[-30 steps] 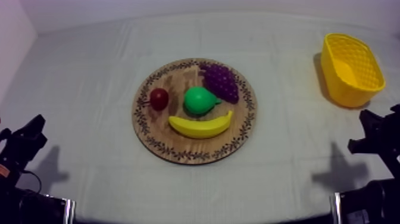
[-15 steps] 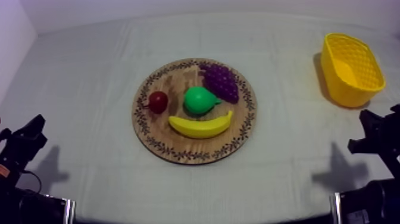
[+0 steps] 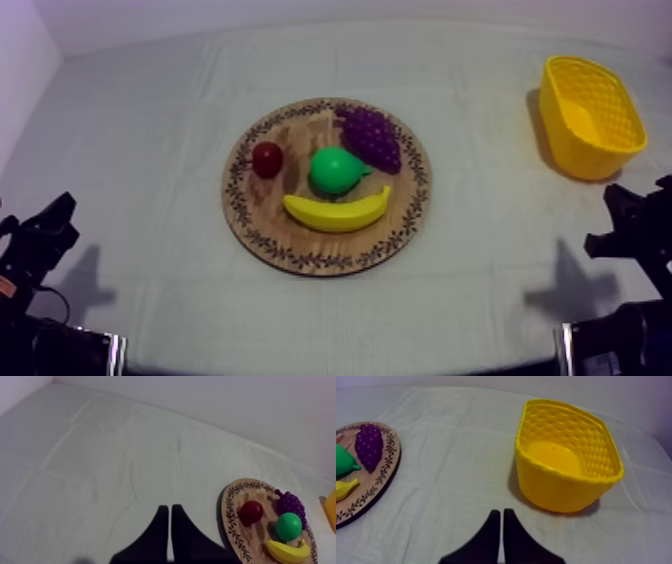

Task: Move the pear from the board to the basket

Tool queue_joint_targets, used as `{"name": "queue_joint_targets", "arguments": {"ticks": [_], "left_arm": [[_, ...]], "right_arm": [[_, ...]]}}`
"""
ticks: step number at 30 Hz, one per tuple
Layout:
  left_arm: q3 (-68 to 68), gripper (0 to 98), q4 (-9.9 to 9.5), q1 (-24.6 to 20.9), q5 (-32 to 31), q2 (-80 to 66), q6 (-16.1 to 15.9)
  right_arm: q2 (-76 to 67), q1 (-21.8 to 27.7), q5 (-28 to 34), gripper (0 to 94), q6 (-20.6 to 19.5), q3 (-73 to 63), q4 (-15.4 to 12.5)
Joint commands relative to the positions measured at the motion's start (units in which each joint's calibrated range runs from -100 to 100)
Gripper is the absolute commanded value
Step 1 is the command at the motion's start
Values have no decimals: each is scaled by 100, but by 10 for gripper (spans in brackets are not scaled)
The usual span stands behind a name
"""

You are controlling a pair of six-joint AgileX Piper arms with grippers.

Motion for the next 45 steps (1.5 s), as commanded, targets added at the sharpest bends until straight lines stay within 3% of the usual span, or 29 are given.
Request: {"name": "queue_joint_targets", "arguments": {"ticks": [1,35,40,45], "left_arm": [[2,1,-2,1,1,0,-1],[2,1,-2,1,1,0,-1],[2,1,-2,1,1,0,0],[2,1,-2,1,1,0,1]], "right_arm": [[-4,1,-1,2,-3,-2,0],[-4,1,-1,2,-3,-2,0],[-4,-6,-1,7,-287,-2,0],[-4,-47,264,71,-436,-81,47]]}}
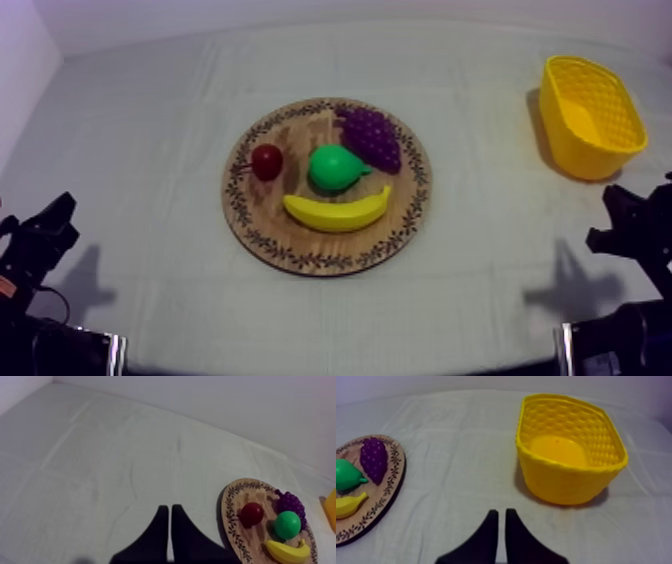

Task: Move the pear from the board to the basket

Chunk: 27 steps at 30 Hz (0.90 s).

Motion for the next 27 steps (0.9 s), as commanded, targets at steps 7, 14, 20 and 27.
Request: {"name": "queue_joint_targets", "arguments": {"ticks": [7,14,20,27], "left_arm": [[2,1,-2,1,1,0,2],[2,1,-2,1,1,0,1],[2,1,-2,1,1,0,2],[2,1,-2,1,1,0,2]], "right_arm": [[-4,-609,635,45,-330,-569,379],[722,-1135,1236,61,-353,-2483,257],[2044,-1518,1873,138,-527,-4516,152],[3290,-1900,2070,238,-376,-5884,110]]}}
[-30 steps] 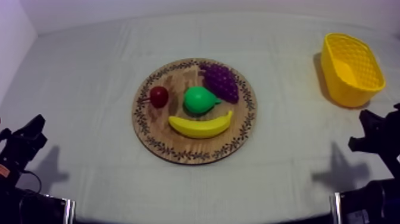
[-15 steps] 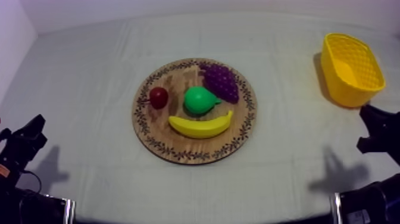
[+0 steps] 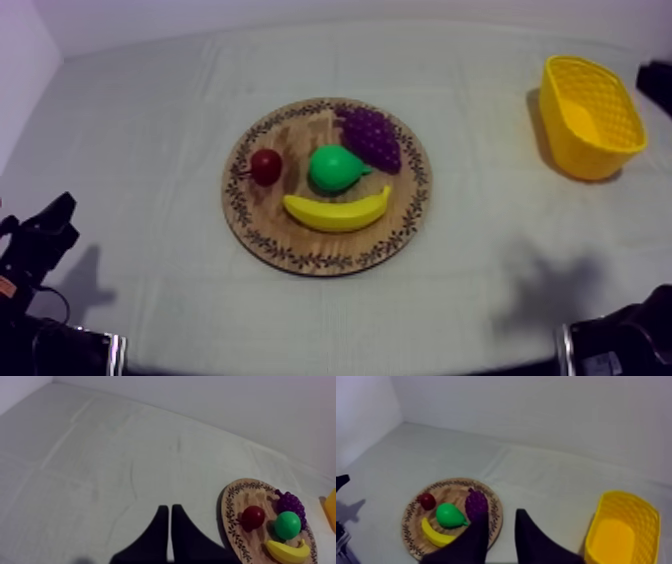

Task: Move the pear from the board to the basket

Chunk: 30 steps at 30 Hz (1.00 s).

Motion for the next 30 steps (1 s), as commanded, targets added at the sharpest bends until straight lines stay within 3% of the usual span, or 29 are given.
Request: {"name": "queue_joint_targets", "arguments": {"ticks": [1,7,11,20,24,30], "left_arm": [[2,1,-2,1,1,0,-2],[2,1,-2,1,1,0,-1],[2,1,-2,1,1,0,-1],[2,1,-2,1,1,0,-2],[2,1,-2,1,1,0,-1],[2,1,-2,1,1,0,-2]], "right_arm": [[643,-18,97,258,187,-863,-110],[1407,181,701,444,1028,-1534,-645],[1915,194,1282,568,1488,-1890,-823],[2837,-314,2328,790,2121,-2312,-502],[3310,-531,2255,856,2208,-2227,-370],[4185,-608,1616,885,2241,-1928,-442]]}}
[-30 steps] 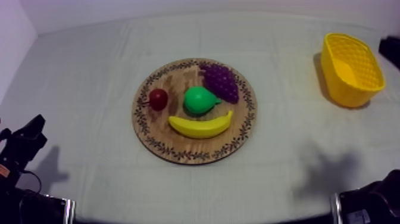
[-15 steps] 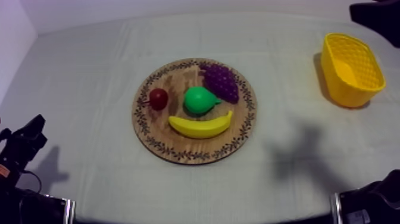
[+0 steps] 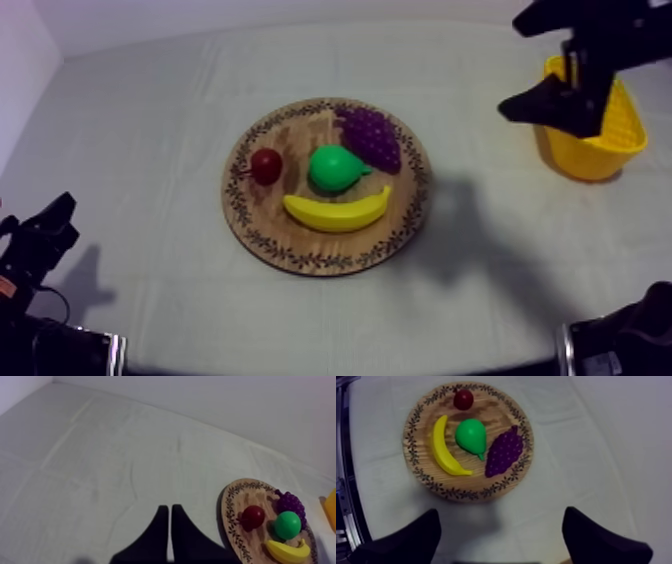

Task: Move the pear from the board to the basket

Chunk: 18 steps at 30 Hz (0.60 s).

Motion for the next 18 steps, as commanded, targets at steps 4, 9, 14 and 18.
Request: {"name": "queue_joint_targets", "arguments": {"ticks": [4,9,14,18], "left_arm": [[2,1,-2,1,1,0,3],[2,1,-2,1,1,0,4],[2,1,-2,1,1,0,3],[2,1,-2,1,1,0,0]], "right_arm": [[1069,-116,-956,888,-136,276,16],[2045,-314,-1934,887,-336,435,137],[3033,-513,-2558,888,-418,235,209],[3729,-634,-2871,889,-375,-73,242]]}}
